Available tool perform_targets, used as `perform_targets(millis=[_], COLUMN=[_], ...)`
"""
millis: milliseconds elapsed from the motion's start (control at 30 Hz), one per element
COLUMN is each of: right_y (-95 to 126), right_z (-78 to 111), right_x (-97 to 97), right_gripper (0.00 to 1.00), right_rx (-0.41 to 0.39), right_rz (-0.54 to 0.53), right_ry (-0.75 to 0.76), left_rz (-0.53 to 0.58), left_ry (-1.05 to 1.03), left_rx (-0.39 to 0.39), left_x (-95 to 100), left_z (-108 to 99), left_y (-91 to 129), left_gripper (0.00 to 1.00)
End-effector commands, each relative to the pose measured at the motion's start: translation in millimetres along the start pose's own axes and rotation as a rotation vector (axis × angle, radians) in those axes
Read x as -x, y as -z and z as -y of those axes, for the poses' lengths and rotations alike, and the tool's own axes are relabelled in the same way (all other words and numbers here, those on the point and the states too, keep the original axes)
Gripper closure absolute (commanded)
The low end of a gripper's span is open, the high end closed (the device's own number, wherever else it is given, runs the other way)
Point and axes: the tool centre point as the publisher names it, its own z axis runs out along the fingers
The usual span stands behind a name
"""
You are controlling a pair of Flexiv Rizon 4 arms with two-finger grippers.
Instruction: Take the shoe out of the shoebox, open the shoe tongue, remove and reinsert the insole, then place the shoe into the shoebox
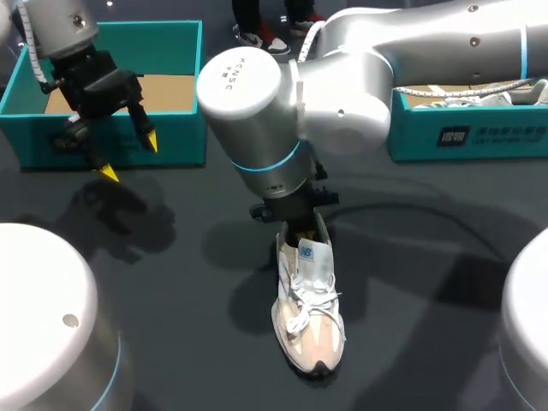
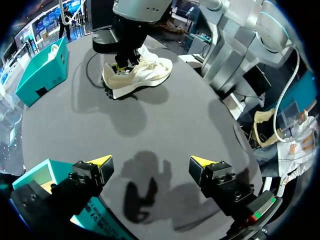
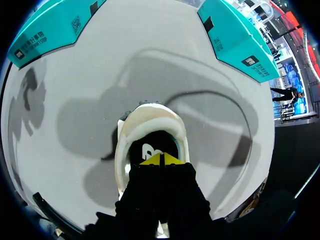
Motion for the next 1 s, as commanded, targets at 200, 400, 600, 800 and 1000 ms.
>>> perform_targets(millis=[200, 400, 600, 800, 1000], right_y=[-5.3, -28.9, -31.0, -5.4, -17.3], right_z=[2.0, 2.7, 5.6, 8.3, 10.0], right_x=[6.0, 4.0, -5.2, 0.4, 4.7], right_gripper=[1.00, 1.00, 1.00, 1.00, 1.00], right_rx=[-0.040, -0.098, -0.099, -0.068, -0.098], right_rz=[0.098, 0.098, 0.085, 0.183, 0.199], right_ry=[0.003, 0.003, 0.017, 0.007, 0.012], left_rz=[0.000, 0.000, 0.000, 0.000, 0.000], left_ry=[0.000, 0.000, 0.000, 0.000, 0.000], left_rx=[0.003, 0.003, 0.003, 0.003, 0.003], left_x=[-0.9, -0.9, -0.9, -0.9, -0.9], left_z=[0.1, 0.1, 0.1, 0.1, 0.1], left_y=[0.4, 0.4, 0.4, 0.4, 0.4], left_gripper=[0.00, 0.00, 0.00, 0.00, 0.00])
